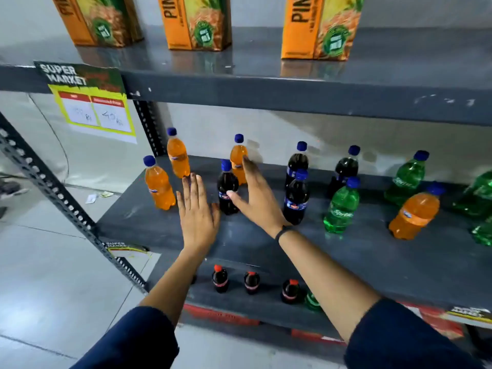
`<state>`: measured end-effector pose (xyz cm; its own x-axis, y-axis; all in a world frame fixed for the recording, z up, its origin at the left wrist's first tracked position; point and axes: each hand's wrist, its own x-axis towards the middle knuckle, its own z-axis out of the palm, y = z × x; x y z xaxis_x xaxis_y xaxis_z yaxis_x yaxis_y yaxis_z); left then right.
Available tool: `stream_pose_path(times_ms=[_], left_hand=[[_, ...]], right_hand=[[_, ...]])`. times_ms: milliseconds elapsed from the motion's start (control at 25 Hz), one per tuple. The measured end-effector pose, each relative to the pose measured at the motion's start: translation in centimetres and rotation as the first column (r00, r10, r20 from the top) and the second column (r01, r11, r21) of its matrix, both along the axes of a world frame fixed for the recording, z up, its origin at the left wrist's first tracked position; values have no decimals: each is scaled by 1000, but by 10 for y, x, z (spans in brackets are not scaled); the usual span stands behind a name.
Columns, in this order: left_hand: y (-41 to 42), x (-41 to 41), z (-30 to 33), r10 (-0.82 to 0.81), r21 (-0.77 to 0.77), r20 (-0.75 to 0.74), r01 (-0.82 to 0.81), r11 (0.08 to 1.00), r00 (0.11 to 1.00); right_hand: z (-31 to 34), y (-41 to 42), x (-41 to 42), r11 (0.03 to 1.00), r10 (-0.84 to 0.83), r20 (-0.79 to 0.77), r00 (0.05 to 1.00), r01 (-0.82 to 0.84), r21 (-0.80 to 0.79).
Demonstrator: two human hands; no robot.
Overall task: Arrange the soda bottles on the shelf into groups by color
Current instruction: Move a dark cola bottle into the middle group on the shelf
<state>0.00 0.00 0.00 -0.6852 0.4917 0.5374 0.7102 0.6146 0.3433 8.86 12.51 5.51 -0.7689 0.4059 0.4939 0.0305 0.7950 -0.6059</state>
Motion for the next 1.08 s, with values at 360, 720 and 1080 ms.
stream_pose_path(times_ms=[360, 720, 1080], left_hand=[[17, -38, -26, 0, -254, 196, 51, 966, 981], [27, -33, -49, -40, -460, 273, 167, 872, 961], [27, -34, -49, -23, -482, 277, 160, 862, 960]], right_hand=[[-22, 7, -14, 954, -153, 61, 986, 163, -253], [-8, 41, 130, 921, -363, 189, 912, 382, -76], [-20, 64, 154, 946, -269, 194, 943, 297, -133]])
